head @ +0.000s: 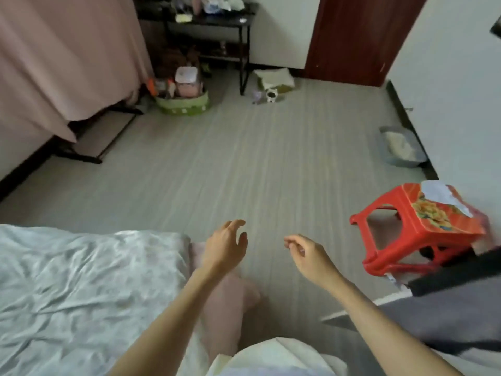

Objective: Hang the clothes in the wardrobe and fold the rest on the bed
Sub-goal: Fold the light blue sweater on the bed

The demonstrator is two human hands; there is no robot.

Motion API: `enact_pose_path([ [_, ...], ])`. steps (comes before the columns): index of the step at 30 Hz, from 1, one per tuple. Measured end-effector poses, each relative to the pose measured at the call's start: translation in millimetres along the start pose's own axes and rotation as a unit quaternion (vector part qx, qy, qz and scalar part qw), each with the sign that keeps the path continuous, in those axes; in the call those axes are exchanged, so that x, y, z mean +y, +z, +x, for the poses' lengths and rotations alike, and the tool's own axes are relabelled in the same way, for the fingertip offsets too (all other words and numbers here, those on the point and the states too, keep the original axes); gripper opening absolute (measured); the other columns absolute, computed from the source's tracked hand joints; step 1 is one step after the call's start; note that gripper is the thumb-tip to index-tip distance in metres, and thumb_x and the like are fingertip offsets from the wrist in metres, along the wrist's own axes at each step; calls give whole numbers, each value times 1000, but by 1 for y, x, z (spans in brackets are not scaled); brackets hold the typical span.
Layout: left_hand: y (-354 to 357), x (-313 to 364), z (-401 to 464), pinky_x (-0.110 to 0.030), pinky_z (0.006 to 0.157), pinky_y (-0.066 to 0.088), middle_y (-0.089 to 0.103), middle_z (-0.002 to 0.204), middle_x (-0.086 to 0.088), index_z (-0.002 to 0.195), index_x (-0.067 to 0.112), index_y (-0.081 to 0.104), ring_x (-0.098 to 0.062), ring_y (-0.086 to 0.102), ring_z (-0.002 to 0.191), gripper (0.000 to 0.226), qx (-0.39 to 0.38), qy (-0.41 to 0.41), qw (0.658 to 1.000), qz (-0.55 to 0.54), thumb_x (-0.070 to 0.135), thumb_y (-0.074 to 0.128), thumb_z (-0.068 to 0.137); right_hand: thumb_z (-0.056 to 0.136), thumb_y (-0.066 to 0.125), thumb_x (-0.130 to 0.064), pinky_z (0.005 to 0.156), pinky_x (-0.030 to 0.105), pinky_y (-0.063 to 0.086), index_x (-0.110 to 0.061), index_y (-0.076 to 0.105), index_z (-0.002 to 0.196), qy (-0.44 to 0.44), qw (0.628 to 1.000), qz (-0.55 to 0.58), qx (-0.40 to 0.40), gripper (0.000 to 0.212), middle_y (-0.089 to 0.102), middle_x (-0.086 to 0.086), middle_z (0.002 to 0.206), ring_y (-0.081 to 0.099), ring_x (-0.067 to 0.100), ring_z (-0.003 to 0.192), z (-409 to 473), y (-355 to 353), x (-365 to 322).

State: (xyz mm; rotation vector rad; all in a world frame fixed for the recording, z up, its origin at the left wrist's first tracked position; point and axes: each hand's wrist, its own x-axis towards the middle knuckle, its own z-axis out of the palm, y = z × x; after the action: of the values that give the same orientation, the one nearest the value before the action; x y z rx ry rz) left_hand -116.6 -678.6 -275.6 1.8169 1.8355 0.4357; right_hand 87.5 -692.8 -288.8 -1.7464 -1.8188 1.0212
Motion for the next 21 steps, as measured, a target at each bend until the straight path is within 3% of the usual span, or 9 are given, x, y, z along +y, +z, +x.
enact_pose_path([
  [4, -34, -63, 25, -31, 97, 41, 56, 131, -5, 133, 16, 51, -22, 54, 118, 37, 77, -101, 991, -45, 22, 48, 96, 96, 47, -9, 93, 33, 47, -8, 64, 114, -37, 996, -30, -74, 25, 67, 8, 113, 62, 23, 105, 87, 34, -40],
  [9, -63, -126, 66, -30, 98, 40, 55, 132, -2, 131, 16, 53, -18, 53, 119, 36, 142, -203, 966, -71, 19, 47, 95, 96, 46, -12, 87, 28, 44, -12, 64, 115, -77, 979, -62, -177, 25, 69, 7, 108, 63, 23, 101, 203, 80, -87],
  [17, -132, -213, 242, -29, 96, 40, 58, 129, -2, 130, 15, 54, -17, 53, 118, 35, 281, -340, 892, -99, 19, 49, 95, 97, 45, -16, 85, 23, 41, -15, 62, 118, -215, 918, -97, -319, 27, 67, 4, 114, 61, 21, 105, 448, 162, -206],
  [21, -178, -234, 334, -32, 98, 41, 58, 128, -5, 130, 12, 53, -20, 54, 118, 36, 303, -368, 871, -120, 19, 49, 95, 97, 44, -16, 77, 19, 38, -16, 63, 116, -257, 888, -136, -355, 27, 68, 3, 110, 60, 20, 101, 545, 177, -260],
])
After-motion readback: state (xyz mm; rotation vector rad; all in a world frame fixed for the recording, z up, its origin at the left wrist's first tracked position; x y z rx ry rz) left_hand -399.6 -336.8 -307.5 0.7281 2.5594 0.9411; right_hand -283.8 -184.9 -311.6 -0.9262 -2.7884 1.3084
